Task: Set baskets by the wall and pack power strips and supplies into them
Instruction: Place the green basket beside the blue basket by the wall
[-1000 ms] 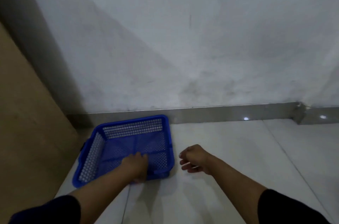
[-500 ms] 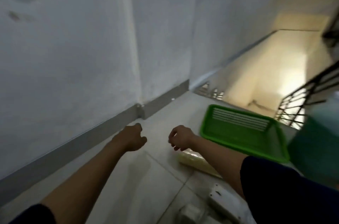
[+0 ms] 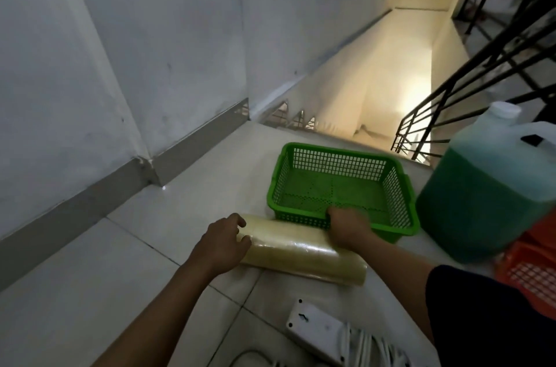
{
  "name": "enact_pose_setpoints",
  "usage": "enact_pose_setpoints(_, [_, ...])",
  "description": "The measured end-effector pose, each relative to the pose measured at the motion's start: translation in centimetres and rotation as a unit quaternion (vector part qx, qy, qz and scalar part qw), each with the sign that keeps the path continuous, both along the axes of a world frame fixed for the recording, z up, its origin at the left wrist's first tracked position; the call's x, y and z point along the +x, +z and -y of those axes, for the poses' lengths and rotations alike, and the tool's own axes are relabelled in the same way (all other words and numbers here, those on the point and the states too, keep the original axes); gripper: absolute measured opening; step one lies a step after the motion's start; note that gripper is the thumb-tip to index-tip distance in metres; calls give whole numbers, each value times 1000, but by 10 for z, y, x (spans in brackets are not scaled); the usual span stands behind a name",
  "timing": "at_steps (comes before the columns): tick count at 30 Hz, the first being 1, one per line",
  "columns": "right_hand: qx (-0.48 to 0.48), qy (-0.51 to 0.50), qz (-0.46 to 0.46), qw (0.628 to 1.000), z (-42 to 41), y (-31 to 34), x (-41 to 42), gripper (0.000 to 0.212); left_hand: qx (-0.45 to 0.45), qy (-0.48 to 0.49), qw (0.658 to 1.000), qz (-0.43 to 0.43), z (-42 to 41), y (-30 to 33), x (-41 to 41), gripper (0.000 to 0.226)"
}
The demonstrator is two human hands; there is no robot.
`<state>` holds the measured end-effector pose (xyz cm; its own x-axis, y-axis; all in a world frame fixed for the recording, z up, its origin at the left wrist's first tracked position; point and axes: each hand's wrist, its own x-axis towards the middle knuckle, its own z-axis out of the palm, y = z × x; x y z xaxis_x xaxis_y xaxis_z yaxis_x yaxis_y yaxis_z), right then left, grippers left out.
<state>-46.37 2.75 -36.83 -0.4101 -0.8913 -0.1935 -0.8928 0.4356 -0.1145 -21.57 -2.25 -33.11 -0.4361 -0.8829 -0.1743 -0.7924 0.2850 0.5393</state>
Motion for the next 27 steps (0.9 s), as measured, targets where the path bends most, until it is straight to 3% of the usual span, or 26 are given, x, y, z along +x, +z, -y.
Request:
enact_pose_setpoints(4, [-38, -8, 39, 999, 9, 1, -8, 16, 5, -2, 1000, -16, 4, -10, -7, 36])
enact_pose_setpoints(9, [-83, 89, -116, 986, 5, 1, -2, 16, -2, -12, 1000, -26, 4, -12, -9, 36])
enact_pose_setpoints(13, [-178, 104, -165, 965, 8, 16, 5, 19, -35, -31, 998, -35, 2, -6, -1, 41])
enact_pose_setpoints(19, [-304, 178, -181, 918, 21, 45, 54, 29, -211, -4, 977, -43, -2, 22, 41, 65])
enact_pose_setpoints(23, [-372, 299, -195, 857, 35, 64, 107, 23, -345, 16, 937, 49, -7, 38, 97, 76])
enact_pose_setpoints(25, [-388, 369, -191, 823, 39, 68, 140, 33, -355, 20, 927, 117, -12, 38, 136, 75])
enact_pose_setpoints(27, [-386, 443, -181, 789, 41, 68, 174, 35, -322, 5, 928, 186, -22, 36, 177, 59])
